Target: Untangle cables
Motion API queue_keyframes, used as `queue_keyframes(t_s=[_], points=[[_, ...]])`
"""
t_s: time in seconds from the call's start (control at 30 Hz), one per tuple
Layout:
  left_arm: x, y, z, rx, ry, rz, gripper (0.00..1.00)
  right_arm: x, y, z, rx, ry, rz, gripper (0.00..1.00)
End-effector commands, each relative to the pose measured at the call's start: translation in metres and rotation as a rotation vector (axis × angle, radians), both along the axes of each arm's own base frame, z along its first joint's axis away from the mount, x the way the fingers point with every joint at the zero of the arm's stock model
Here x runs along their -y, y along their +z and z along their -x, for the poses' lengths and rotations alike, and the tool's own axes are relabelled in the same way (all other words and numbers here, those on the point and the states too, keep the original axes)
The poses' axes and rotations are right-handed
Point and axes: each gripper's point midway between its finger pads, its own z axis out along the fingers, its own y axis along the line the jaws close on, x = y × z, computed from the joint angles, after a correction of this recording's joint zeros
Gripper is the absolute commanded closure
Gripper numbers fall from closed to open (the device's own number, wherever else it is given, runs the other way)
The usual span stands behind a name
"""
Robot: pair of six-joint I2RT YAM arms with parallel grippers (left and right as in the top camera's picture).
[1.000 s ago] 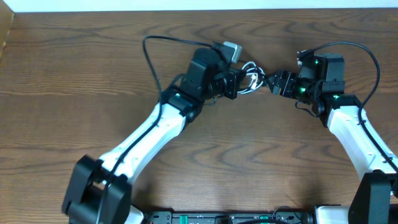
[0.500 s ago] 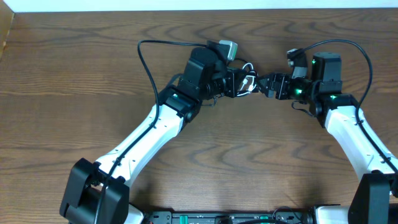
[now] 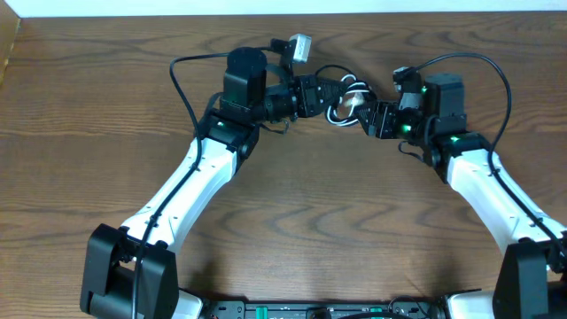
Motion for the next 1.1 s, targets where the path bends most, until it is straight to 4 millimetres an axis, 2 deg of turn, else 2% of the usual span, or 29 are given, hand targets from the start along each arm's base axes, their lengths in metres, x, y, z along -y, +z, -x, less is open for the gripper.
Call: queue_keyframes(t_s=[0.0, 0.17, 0.33, 0.43, 0.6, 0.7, 0.8, 0.93, 1.0, 1.07], points=[[0.007, 0.022, 0.027, 0.000, -0.167, 0.079, 0.93, 0.019, -0.017, -0.014, -0.096, -0.211, -0.010, 0.38], [0.007, 0.048, 0.034, 0.104, -0.238, 0.145, 0.93, 0.027, -0.039, -0.016, -0.160, -0.284, 0.004, 0.39], [-0.002, 0.078, 0.030, 0.225, -0.229, 0.209, 0.93, 0.030, -0.067, -0.008, -0.251, -0.298, 0.035, 0.41], [-0.008, 0.082, 0.026, 0.250, -0.214, 0.214, 0.93, 0.031, -0.079, -0.002, -0.295, -0.297, 0.050, 0.42], [-0.009, 0.077, 0.024, 0.250, -0.209, 0.199, 0.93, 0.033, -0.088, 0.009, -0.340, -0.285, 0.079, 0.43], [-0.009, 0.058, 0.018, 0.213, -0.181, 0.146, 0.93, 0.036, -0.092, 0.014, -0.360, -0.283, 0.101, 0.43], [-0.014, 0.018, 0.002, 0.104, -0.072, 0.033, 0.92, 0.037, -0.094, 0.018, -0.374, -0.277, 0.111, 0.43], [-0.039, -0.042, -0.024, 0.016, 0.143, -0.208, 0.92, 0.037, -0.096, 0.020, -0.380, -0.265, 0.122, 0.42], [-0.052, -0.059, -0.036, 0.044, 0.221, -0.312, 0.92, 0.037, -0.096, 0.020, -0.379, -0.263, 0.124, 0.41], [-0.059, -0.071, -0.044, 0.079, 0.251, -0.377, 0.87, 0.037, -0.095, 0.020, -0.368, -0.251, 0.131, 0.39]])
